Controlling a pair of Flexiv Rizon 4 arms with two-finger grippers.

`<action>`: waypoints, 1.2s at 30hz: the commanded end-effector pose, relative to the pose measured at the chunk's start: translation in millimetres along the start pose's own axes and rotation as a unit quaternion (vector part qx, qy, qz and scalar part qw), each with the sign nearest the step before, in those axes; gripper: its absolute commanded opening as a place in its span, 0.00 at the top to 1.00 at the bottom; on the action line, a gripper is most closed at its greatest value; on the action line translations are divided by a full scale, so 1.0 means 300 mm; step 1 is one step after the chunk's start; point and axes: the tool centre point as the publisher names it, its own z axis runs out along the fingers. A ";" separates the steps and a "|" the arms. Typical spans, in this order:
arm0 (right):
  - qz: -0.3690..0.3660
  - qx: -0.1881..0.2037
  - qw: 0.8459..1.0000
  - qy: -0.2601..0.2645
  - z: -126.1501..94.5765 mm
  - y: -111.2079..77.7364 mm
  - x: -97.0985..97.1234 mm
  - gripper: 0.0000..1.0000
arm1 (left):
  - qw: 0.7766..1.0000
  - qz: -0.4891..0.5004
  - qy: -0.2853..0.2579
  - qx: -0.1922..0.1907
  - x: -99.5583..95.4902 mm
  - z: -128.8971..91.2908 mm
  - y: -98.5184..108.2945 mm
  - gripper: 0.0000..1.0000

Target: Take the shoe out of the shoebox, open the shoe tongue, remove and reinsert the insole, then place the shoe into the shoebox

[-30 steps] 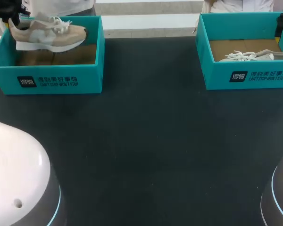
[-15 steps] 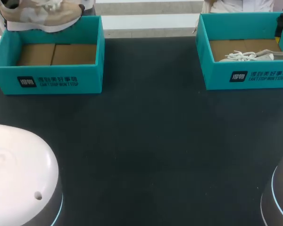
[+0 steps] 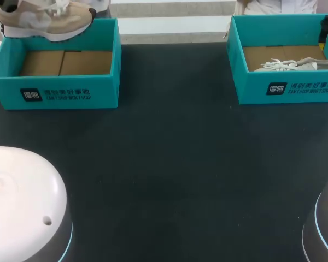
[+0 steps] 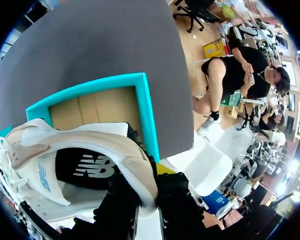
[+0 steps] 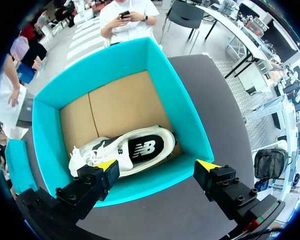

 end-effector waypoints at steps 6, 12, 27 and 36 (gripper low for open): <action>0.000 0.000 1.000 0.000 0.000 0.001 0.001 0.00 | 0.999 -0.020 0.020 -0.038 -0.114 -0.138 -0.173 1.00; 0.000 0.000 1.000 0.000 0.000 0.001 0.001 0.00 | 0.998 -0.036 0.039 -0.032 -0.259 -0.230 -0.285 1.00; 0.000 0.000 1.000 0.000 0.000 0.001 0.001 0.00 | 0.995 -0.092 0.023 0.016 -0.736 -0.372 -0.542 1.00; 0.000 0.000 1.000 0.000 0.000 0.001 0.001 0.00 | 0.998 -0.062 0.014 0.012 -0.833 -0.408 -0.591 1.00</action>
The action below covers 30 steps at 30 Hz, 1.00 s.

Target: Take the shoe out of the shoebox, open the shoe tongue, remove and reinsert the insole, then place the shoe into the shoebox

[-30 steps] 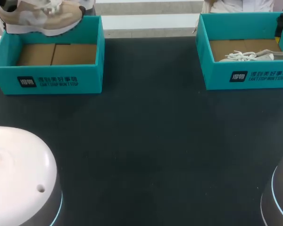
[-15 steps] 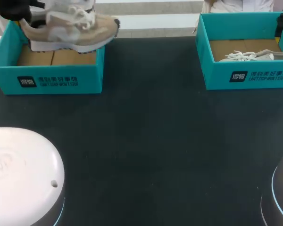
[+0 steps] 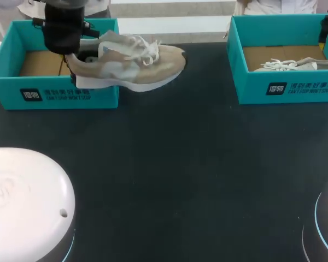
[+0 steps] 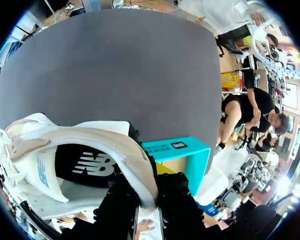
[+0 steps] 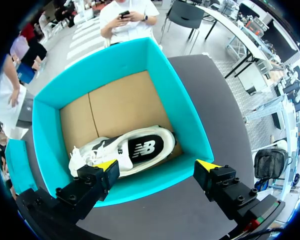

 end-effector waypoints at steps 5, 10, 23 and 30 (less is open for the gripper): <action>0.000 0.000 1.000 0.000 0.000 0.001 0.001 0.00 | 1.000 0.000 -0.003 -0.004 0.008 -0.006 -0.009 1.00; 0.000 0.000 1.000 0.000 0.000 0.001 0.001 0.00 | 1.000 0.000 -0.003 -0.004 0.008 -0.006 -0.009 1.00; 0.000 0.000 1.000 0.000 0.000 0.001 0.001 0.00 | 0.999 -0.012 -0.016 -0.028 -0.118 -0.062 -0.113 1.00; 0.000 0.000 1.000 0.000 0.000 0.001 0.001 0.00 | 0.999 0.004 -0.034 -0.024 -0.276 -0.114 -0.236 1.00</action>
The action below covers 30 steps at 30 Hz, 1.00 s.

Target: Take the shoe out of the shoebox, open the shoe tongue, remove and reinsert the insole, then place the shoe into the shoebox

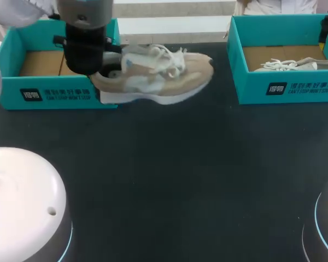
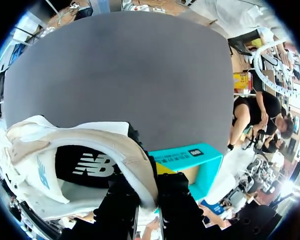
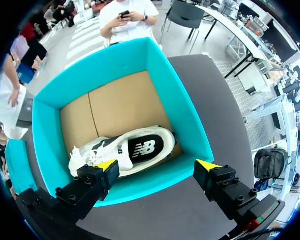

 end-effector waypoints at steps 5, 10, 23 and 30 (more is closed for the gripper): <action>0.000 0.000 1.000 0.000 0.000 0.001 0.001 0.00 | 1.000 0.027 0.011 0.007 -0.139 -0.019 -0.147 1.00; 0.000 0.000 1.000 0.000 0.000 0.001 0.001 0.00 | 0.999 0.029 0.010 0.021 -0.187 -0.009 -0.242 1.00; 0.000 0.000 1.000 0.000 0.000 0.001 0.001 0.00 | 0.998 0.041 0.025 0.044 -0.288 0.209 -0.433 1.00; 0.000 0.000 1.000 0.000 0.000 0.001 0.001 0.00 | 0.998 0.032 0.032 0.035 -0.320 0.328 -0.461 1.00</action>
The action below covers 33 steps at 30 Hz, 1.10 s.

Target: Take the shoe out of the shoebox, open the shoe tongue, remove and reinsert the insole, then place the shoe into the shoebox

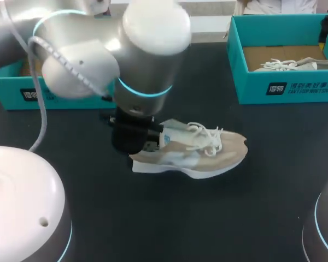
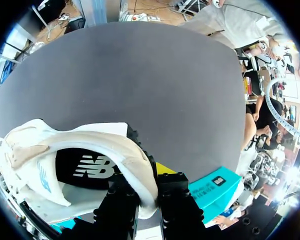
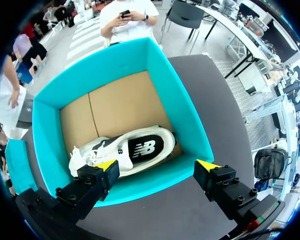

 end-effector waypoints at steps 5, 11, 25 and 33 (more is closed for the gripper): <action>0.000 0.000 1.000 0.000 0.000 0.001 0.001 0.00 | 0.999 -0.031 0.035 0.010 -0.024 0.151 -0.003 1.00; 0.000 0.000 1.000 0.000 0.000 0.001 0.001 0.00 | 0.999 -0.031 0.035 0.010 -0.024 0.151 -0.003 1.00; 0.000 0.000 1.000 0.000 0.000 0.001 0.001 0.00 | 0.999 -0.018 0.044 0.015 -0.053 0.195 -0.029 1.00; 0.000 0.000 1.000 0.000 0.000 0.001 0.001 0.00 | 0.998 -0.014 0.064 0.021 -0.085 0.296 -0.059 1.00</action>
